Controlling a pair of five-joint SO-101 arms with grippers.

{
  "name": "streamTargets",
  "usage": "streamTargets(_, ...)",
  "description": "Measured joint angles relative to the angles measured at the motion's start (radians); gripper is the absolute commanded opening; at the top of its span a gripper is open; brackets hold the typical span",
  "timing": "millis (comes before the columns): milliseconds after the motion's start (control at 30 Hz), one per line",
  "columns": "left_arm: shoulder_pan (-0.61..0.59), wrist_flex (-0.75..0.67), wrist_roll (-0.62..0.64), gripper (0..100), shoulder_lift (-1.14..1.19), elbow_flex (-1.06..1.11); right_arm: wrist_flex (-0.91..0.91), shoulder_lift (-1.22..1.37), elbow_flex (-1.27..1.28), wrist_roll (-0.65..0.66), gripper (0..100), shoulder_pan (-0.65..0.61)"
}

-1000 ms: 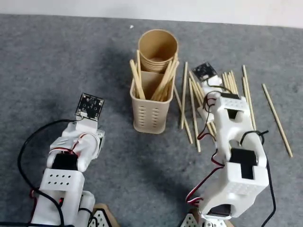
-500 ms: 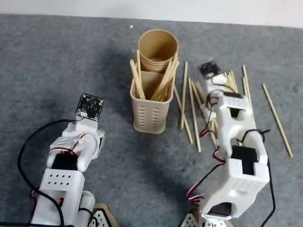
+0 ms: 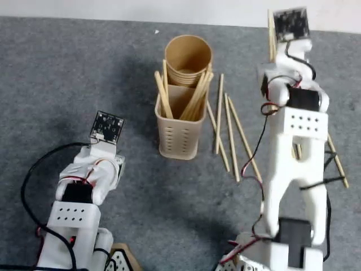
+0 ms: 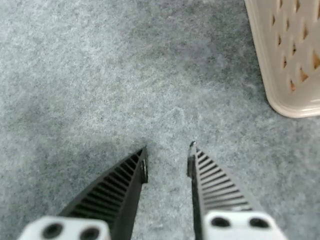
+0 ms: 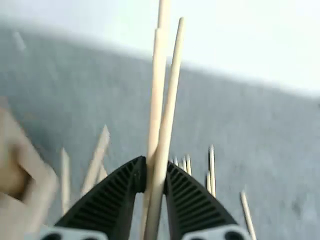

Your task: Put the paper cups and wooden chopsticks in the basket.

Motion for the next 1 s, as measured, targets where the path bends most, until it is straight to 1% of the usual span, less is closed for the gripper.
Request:
streamTargets(100,0.0,-0.012,0.0,15,0.0,0.015,0.0,-0.08,-0.061,-0.055,0.5,-0.057)
streamTargets(200,0.0,-0.052,0.0,15,0.0,0.037,-0.012,-0.153,-0.114,-0.138,0.5,-0.115)
streamTargets(300,0.0,-0.072,0.0,15,0.0,0.04,-0.075,-0.241,-0.141,-0.221,0.5,-0.181)
streamTargets(400,0.0,-0.075,0.0,15,0.0,0.04,-0.152,-0.328,-0.124,-0.259,0.5,-0.278)
streamTargets(467,0.0,-0.075,0.0,15,0.0,0.04,-0.216,-0.376,-0.068,-0.267,0.5,-0.333)
streamTargets(567,0.0,-0.075,0.0,15,0.0,0.04,-0.354,-0.425,0.091,-0.272,0.5,-0.396)
streamTargets(667,0.0,-0.075,0.0,15,0.0,0.04,-0.537,-0.45,0.296,-0.273,0.5,-0.427)
streamTargets(767,0.0,-0.075,0.0,15,0.0,0.04,-0.707,-0.46,0.491,-0.273,0.5,-0.431)
streamTargets(867,0.0,-0.075,0.0,15,0.0,0.04,-0.778,-0.465,0.624,-0.273,0.6,-0.433)
streamTargets(933,0.0,-0.075,0.0,15,0.0,0.04,-0.787,-0.463,0.638,-0.273,1.2,-0.433)
streamTargets(1000,0.0,-0.075,0.0,15,0.0,0.04,-0.795,-0.47,0.644,-0.273,6.7,-0.433)
